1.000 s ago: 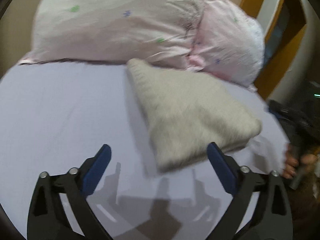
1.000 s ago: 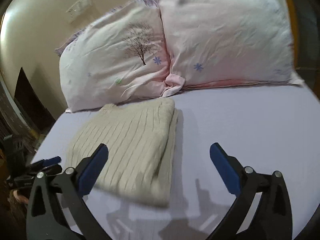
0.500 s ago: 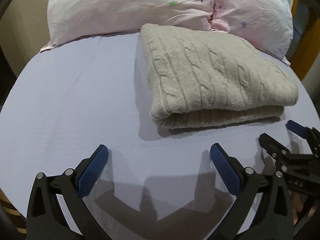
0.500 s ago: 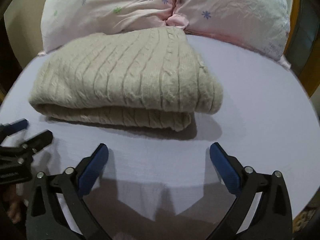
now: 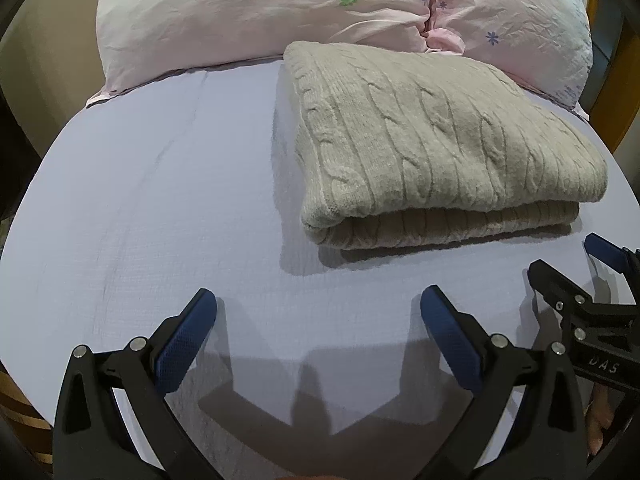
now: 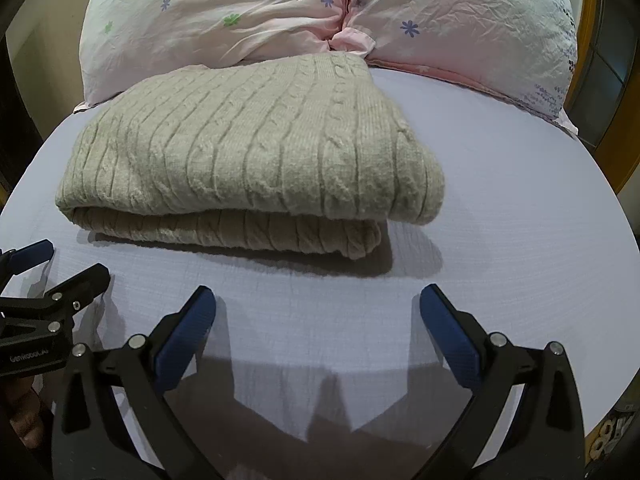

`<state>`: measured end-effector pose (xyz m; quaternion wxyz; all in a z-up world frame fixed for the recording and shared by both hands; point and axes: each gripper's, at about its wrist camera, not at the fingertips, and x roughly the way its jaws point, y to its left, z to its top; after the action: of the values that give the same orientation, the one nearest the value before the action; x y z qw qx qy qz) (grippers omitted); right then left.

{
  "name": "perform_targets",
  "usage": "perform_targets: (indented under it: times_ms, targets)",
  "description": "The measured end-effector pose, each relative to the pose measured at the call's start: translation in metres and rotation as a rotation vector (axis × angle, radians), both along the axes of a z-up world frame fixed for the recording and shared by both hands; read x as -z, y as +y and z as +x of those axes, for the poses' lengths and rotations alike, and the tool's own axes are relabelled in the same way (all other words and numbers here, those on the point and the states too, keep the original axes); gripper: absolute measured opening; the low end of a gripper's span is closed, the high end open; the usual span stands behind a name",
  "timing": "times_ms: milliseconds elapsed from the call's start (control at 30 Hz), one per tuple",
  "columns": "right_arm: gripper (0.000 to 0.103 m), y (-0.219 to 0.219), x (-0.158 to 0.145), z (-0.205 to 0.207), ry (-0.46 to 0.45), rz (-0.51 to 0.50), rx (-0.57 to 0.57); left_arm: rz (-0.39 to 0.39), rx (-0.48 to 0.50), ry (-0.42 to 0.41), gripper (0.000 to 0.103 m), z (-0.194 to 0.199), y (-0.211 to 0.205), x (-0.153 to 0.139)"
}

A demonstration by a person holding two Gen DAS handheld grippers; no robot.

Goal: Fold small clothes

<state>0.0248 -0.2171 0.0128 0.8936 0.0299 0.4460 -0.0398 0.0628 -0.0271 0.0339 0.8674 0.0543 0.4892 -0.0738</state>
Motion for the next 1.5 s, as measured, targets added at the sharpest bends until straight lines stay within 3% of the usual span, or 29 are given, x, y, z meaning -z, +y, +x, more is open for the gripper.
perform_targets:
  times_ms: [1500]
  targets:
    - [0.101,-0.0014,-0.0015,0.0001,0.019,0.002,0.007,0.006,-0.006,0.015,0.102,0.0033,0.0005,-0.0005]
